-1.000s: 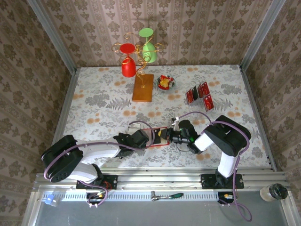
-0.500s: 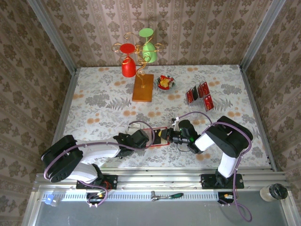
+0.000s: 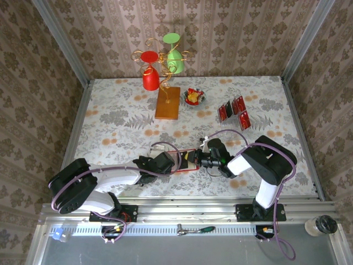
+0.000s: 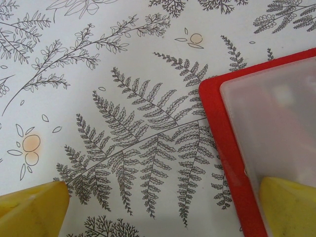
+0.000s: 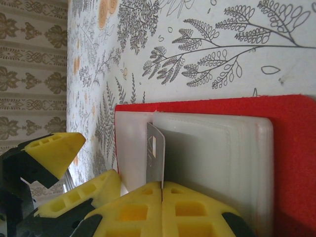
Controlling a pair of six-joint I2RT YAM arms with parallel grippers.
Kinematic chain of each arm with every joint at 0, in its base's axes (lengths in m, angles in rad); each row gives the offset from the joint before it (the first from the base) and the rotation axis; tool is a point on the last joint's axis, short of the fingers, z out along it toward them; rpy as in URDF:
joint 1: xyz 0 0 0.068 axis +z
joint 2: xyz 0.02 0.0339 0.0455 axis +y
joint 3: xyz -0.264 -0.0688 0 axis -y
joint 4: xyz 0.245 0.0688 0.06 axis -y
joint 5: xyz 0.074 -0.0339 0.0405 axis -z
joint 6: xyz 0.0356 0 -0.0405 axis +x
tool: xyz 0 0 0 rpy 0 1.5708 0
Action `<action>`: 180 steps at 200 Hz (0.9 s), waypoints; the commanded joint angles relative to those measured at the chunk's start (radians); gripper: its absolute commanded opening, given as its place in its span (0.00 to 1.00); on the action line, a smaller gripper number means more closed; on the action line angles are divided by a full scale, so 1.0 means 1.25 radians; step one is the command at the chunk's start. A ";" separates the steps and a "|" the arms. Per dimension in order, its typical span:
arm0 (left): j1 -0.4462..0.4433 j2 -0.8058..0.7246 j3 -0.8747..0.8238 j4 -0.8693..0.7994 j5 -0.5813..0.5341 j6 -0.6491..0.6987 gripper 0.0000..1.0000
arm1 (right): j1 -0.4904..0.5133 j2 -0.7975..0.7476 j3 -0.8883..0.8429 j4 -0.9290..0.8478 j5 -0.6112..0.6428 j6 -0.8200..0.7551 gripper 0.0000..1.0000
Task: Put the credit cards into the card holder
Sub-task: Insert the credit card into the card slot.
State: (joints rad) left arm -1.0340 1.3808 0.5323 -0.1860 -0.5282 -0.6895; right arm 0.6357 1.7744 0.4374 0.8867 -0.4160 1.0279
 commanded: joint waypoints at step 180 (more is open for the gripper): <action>-0.004 0.000 -0.022 -0.027 -0.012 -0.010 1.00 | -0.035 -0.118 0.241 -0.629 -0.001 -0.261 0.10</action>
State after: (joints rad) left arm -1.0340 1.3808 0.5278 -0.1772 -0.5285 -0.6971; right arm 0.5934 1.6173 0.6994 0.1883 -0.4255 0.7483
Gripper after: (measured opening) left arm 0.999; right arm 0.137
